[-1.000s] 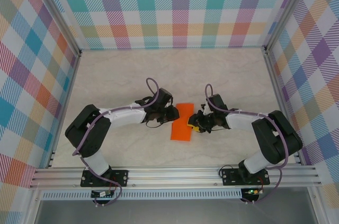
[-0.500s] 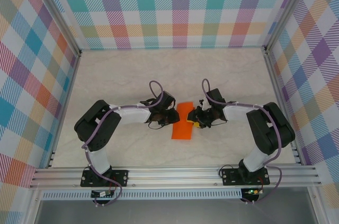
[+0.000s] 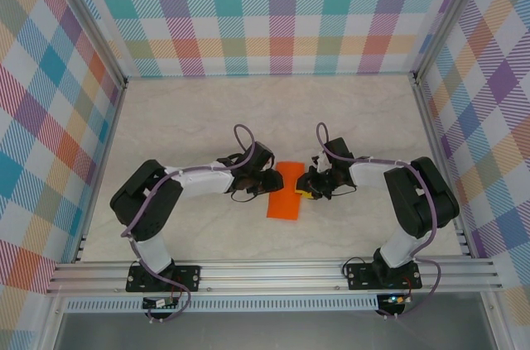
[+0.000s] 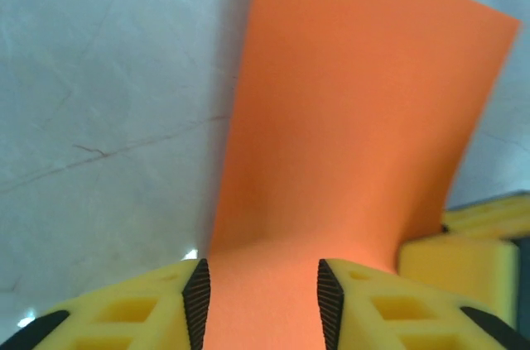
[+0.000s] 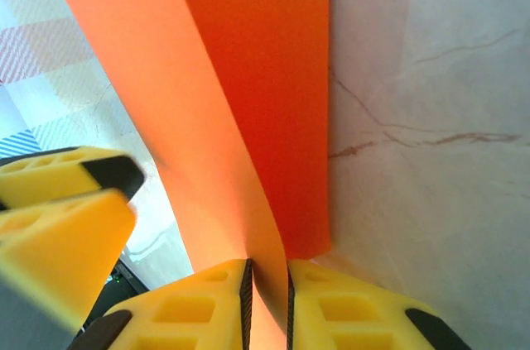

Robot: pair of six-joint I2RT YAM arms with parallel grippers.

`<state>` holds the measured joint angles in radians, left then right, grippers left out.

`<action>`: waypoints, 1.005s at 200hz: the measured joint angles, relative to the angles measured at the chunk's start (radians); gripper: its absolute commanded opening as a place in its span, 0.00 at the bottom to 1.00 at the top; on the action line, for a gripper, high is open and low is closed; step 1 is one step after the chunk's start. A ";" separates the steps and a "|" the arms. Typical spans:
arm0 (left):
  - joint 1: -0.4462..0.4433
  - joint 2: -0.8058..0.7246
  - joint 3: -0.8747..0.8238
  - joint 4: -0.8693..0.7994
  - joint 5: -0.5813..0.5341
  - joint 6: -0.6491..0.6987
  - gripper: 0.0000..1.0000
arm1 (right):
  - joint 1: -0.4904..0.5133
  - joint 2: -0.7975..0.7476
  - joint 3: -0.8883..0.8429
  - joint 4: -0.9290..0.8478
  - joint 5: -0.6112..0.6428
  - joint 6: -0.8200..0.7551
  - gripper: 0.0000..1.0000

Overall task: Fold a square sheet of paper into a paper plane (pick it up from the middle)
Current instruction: Rotate the paper at the center of the table, then third fold the triangle at the center of the table.

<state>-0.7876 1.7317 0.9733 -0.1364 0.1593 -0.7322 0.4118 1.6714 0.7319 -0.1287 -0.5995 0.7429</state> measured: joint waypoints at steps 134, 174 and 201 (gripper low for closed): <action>-0.442 -0.182 -0.008 -0.198 -0.484 0.321 0.66 | 0.000 -0.001 0.003 -0.024 -0.015 0.002 0.14; -0.557 -0.013 0.093 -0.278 -0.607 0.410 0.70 | 0.000 -0.004 0.003 -0.027 -0.023 0.004 0.14; -0.593 0.079 0.155 -0.314 -0.674 0.438 0.71 | 0.000 -0.004 0.003 -0.027 -0.030 0.004 0.14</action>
<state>-1.3804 1.8107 1.1282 -0.4507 -0.5144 -0.2939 0.4118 1.6672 0.7353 -0.1562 -0.6296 0.7471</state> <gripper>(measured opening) 0.708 0.141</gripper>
